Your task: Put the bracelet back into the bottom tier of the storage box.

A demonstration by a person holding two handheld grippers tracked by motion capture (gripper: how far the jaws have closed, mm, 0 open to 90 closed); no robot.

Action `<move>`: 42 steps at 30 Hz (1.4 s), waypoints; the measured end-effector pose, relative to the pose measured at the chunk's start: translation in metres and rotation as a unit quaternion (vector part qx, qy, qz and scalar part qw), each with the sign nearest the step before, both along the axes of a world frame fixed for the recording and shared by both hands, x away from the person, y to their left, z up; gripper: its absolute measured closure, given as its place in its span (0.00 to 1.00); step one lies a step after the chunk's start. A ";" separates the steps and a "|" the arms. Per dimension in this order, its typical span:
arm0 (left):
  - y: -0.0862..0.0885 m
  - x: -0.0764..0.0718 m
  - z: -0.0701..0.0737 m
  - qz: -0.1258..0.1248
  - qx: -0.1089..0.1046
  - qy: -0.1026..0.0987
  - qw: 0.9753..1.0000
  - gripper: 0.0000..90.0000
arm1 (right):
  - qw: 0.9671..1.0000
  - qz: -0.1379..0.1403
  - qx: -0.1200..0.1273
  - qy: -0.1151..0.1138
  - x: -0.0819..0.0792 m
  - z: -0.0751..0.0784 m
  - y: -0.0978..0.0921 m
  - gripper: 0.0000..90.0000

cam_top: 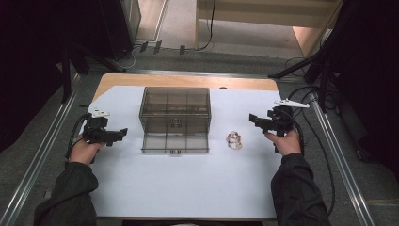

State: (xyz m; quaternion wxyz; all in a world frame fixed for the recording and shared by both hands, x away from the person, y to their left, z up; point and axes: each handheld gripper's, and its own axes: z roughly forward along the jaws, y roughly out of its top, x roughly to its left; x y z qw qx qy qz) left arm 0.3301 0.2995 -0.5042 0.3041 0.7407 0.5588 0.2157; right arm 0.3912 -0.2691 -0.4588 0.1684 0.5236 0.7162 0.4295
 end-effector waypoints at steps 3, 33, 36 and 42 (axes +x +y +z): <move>0.001 0.000 0.000 0.001 0.001 0.001 1.000 0.16 | 1.000 0.014 0.002 0.003 0.000 0.002 0.000 0.15; 0.002 -0.002 0.001 0.003 0.001 -0.001 1.000 0.16 | 0.997 0.067 -0.030 0.014 -0.001 0.003 0.013 0.22; 0.002 -0.002 0.001 0.003 0.001 -0.001 1.000 0.16 | 0.997 0.069 -0.033 0.015 -0.001 0.002 0.014 0.22; 0.003 -0.002 0.001 0.002 0.002 0.001 1.000 0.16 | 0.997 0.072 -0.035 0.019 -0.001 0.001 0.015 0.23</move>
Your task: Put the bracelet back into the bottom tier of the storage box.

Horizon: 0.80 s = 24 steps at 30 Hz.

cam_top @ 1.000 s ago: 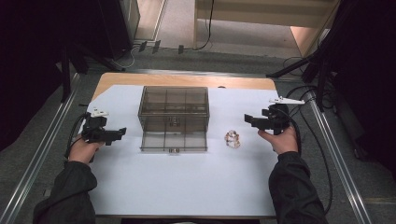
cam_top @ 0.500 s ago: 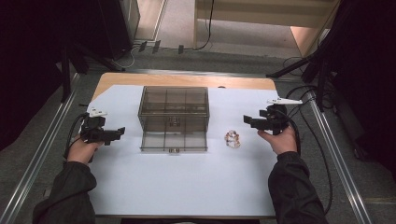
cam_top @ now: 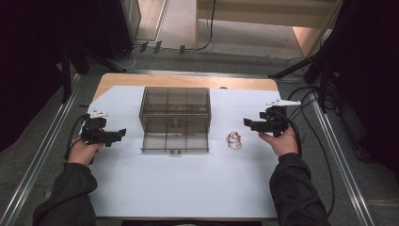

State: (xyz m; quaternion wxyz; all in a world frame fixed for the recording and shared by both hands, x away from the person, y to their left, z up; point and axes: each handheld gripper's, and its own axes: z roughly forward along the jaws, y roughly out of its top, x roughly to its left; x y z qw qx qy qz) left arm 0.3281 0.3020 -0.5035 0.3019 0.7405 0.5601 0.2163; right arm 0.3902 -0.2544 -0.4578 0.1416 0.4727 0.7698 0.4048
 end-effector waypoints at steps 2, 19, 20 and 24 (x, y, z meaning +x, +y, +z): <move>0.000 0.000 0.000 0.000 -0.001 0.000 1.000 0.16 | 1.000 0.001 -0.001 -0.001 0.000 0.000 0.000 0.23; 0.001 -0.001 -0.001 0.002 -0.001 0.001 1.000 0.16 | 0.997 0.049 -0.035 0.041 -0.001 0.010 0.014 0.41; 0.001 -0.001 -0.001 0.002 -0.001 0.001 1.000 0.16 | 0.997 0.049 -0.035 0.041 -0.001 0.010 0.014 0.41; 0.003 -0.003 -0.001 0.004 0.000 0.000 1.000 0.16 | 0.995 0.046 -0.057 0.067 0.000 0.012 0.021 0.45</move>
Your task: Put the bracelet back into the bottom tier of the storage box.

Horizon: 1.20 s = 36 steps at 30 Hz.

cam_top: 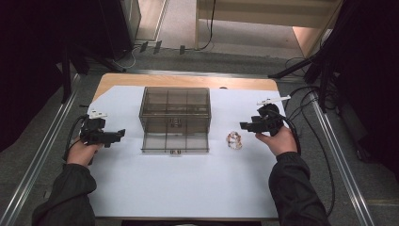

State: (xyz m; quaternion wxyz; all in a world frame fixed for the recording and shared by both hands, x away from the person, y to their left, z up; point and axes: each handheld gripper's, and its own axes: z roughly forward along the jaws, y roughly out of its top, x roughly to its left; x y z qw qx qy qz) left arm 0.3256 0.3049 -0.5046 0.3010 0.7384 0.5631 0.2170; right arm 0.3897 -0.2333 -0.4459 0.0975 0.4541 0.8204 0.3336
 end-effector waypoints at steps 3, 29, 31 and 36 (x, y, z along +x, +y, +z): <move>0.001 -0.002 0.000 0.001 0.000 0.001 1.000 0.16 | 1.000 0.004 -0.024 0.018 0.000 0.002 0.007 0.48; 0.008 -0.010 -0.001 0.012 0.001 0.002 1.000 0.16 | 0.988 0.020 -0.116 0.097 0.005 -0.005 0.035 0.41; 0.008 -0.010 -0.001 0.012 0.000 0.003 1.000 0.16 | 0.987 0.030 -0.129 0.094 0.006 -0.009 0.038 0.38; 0.010 -0.012 0.000 0.015 0.000 0.003 1.000 0.16 | 0.984 0.037 -0.136 0.106 0.007 -0.016 0.043 0.36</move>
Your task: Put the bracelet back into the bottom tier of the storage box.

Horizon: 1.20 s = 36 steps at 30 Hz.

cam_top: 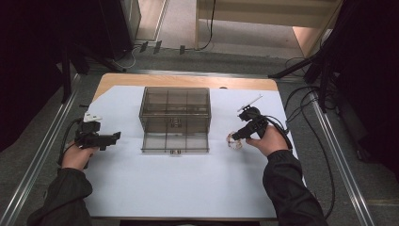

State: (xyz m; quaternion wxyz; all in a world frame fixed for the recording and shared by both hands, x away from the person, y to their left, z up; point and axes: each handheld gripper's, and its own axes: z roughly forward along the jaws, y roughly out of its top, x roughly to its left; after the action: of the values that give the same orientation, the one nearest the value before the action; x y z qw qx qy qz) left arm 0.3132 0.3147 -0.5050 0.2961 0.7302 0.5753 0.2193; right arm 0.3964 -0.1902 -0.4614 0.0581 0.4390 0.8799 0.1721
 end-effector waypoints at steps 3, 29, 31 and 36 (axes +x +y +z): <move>0.000 -0.001 0.000 0.001 0.000 0.000 1.000 0.16 | 1.000 0.003 -0.004 0.005 0.000 -0.003 0.002 0.36; 0.003 -0.004 -0.001 0.004 -0.001 0.001 1.000 0.16 | 0.997 0.044 -0.052 0.041 0.001 -0.028 0.022 0.30; 0.003 -0.004 -0.001 0.004 -0.001 0.001 1.000 0.16 | 0.996 0.047 -0.059 0.043 0.002 -0.033 0.023 0.29; 0.002 -0.004 -0.001 0.001 0.001 0.004 1.000 0.16 | 0.996 0.050 -0.061 0.034 0.003 -0.034 0.024 0.29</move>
State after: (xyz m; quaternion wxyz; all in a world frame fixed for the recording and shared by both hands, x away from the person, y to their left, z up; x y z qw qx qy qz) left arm 0.3095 0.3171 -0.5062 0.2930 0.7306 0.5771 0.2175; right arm 0.3992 -0.1658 -0.4957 0.0456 0.3955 0.9112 0.1059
